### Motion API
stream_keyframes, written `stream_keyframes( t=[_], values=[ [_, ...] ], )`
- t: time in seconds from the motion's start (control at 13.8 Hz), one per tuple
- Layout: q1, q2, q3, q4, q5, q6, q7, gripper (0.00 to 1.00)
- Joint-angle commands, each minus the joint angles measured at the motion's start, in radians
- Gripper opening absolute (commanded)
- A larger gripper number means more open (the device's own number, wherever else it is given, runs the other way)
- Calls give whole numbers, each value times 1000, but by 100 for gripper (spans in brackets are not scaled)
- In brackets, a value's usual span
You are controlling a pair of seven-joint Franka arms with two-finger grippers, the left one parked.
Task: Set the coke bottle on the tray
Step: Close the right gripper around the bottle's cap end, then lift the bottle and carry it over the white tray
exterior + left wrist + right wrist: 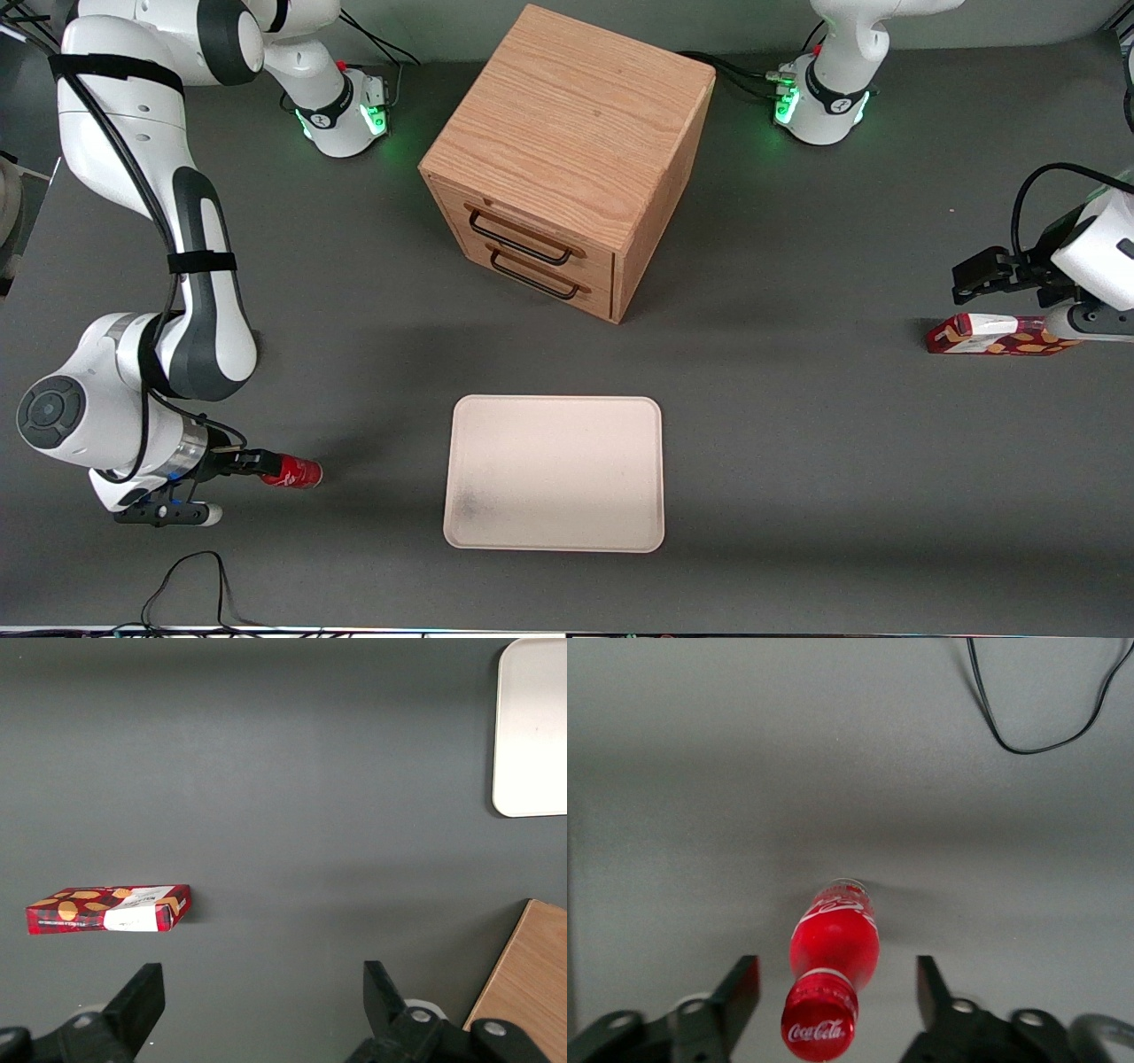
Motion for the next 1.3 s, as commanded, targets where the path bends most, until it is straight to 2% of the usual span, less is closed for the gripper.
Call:
stream_keyframes(
  t=[0.0,0.07,0.36,0.58,0.8,1.01,1.23],
  values=[
    [7,1,-4,-16,46,17,-25,56],
    [7,1,-4,-18,61,17,-28,49],
    [8,-2,-4,-13,60,15,-30,2],
    [11,-25,-4,22,31,-17,-37,0],
    [8,-53,-4,155,8,-254,-43,0],
    [11,-52,-4,359,5,-516,-37,0],
    [62,-52,18,482,-61,-603,-28,0]
  ],
)
